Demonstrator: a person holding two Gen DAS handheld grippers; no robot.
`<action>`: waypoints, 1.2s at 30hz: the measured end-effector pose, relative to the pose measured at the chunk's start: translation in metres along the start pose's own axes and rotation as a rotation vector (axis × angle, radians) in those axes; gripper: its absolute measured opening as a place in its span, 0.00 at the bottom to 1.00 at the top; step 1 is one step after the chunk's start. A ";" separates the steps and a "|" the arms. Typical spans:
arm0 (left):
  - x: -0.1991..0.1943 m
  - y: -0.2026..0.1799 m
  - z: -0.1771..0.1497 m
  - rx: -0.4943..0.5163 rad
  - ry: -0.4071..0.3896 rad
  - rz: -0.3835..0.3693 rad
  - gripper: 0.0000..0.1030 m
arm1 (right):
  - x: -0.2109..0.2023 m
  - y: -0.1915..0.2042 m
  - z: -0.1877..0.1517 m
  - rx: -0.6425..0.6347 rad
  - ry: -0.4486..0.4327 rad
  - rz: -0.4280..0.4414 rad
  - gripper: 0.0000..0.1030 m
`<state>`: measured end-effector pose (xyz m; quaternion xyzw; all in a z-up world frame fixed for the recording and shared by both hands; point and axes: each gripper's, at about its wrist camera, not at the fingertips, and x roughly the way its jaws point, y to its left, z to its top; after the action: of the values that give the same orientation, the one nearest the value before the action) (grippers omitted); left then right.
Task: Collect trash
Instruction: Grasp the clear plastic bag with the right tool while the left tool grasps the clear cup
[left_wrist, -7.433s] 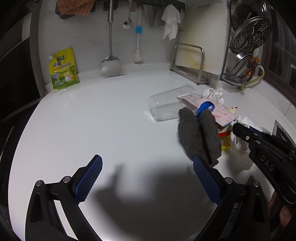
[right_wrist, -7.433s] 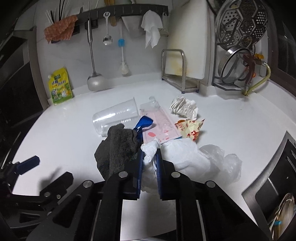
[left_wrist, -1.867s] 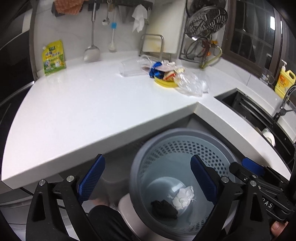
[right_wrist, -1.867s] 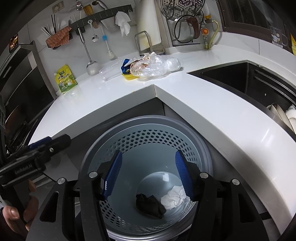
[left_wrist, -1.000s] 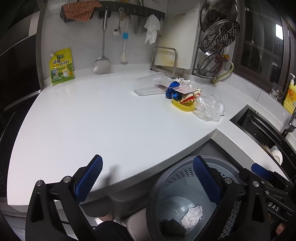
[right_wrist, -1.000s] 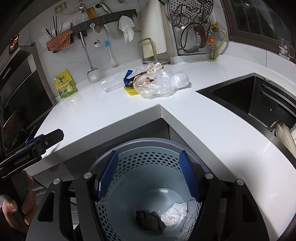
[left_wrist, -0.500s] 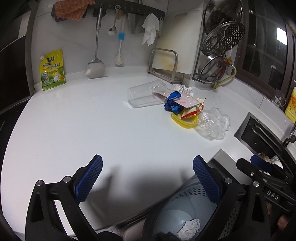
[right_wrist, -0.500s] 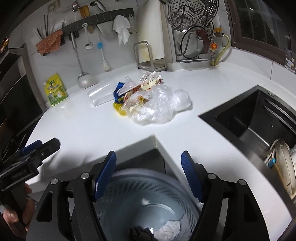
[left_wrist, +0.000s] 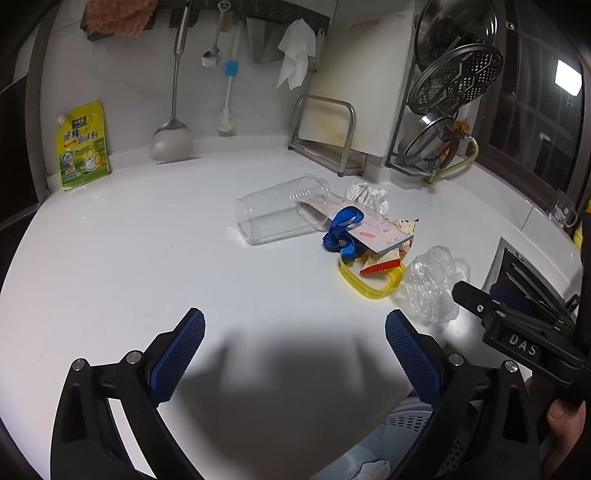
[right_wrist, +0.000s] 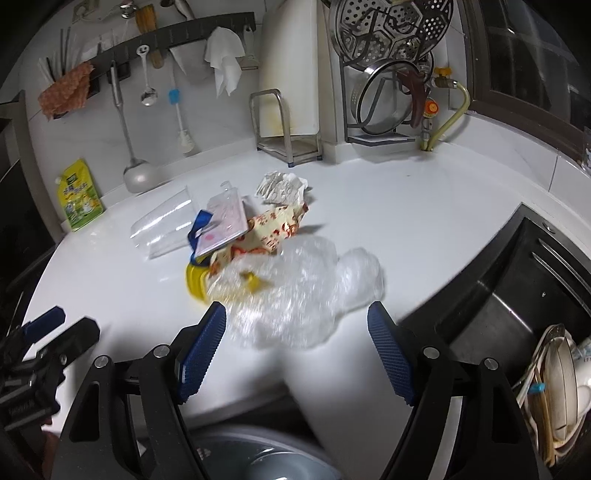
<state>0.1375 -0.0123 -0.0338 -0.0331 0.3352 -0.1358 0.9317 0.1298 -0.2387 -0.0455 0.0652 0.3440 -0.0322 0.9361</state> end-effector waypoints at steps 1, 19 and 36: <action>0.003 0.000 0.002 -0.005 0.005 -0.006 0.93 | 0.005 -0.001 0.002 0.005 0.003 -0.007 0.73; 0.020 0.021 0.041 -0.037 0.058 -0.065 0.93 | 0.048 -0.009 0.000 0.049 0.070 -0.004 0.14; 0.108 0.035 0.082 0.180 0.154 -0.065 0.93 | -0.001 -0.039 -0.005 0.130 0.001 0.062 0.12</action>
<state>0.2774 -0.0104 -0.0422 0.0502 0.3910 -0.1977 0.8975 0.1217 -0.2765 -0.0532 0.1366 0.3396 -0.0257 0.9302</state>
